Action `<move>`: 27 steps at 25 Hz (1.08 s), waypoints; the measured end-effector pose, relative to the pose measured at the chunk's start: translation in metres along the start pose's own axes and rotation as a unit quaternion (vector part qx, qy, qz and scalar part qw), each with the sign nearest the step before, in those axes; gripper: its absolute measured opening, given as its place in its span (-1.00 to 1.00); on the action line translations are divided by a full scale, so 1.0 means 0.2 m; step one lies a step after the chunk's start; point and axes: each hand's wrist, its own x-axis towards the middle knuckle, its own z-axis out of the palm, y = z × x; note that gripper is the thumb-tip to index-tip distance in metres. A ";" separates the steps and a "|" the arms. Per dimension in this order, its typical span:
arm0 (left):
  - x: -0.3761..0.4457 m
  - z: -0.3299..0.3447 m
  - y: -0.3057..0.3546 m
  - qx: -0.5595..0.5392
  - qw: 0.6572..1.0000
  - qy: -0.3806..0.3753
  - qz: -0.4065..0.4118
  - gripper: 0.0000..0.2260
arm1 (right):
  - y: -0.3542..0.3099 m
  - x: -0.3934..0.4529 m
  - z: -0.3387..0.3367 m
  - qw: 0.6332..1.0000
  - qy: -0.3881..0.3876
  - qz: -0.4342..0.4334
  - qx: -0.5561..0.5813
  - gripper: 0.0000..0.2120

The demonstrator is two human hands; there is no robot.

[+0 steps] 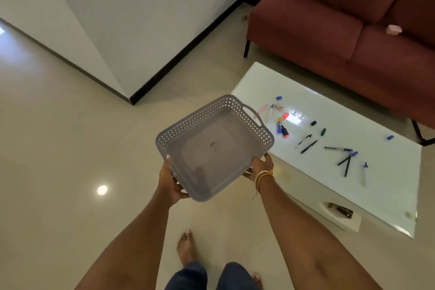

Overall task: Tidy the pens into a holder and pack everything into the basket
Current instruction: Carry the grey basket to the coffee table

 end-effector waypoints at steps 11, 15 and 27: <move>0.52 0.14 0.90 -0.011 1.000 -0.010 0.001 -0.35 | -0.47 0.35 0.83 0.999 -0.034 0.014 0.030 -0.33; 0.70 0.24 1.18 -0.014 1.000 -0.019 -0.020 -0.35 | -0.67 0.48 1.04 0.998 -0.030 0.017 0.044 -0.32; 1.33 0.25 2.46 0.127 0.988 -0.061 -0.062 -0.60 | -0.96 0.80 2.03 0.983 0.070 0.034 0.164 -0.31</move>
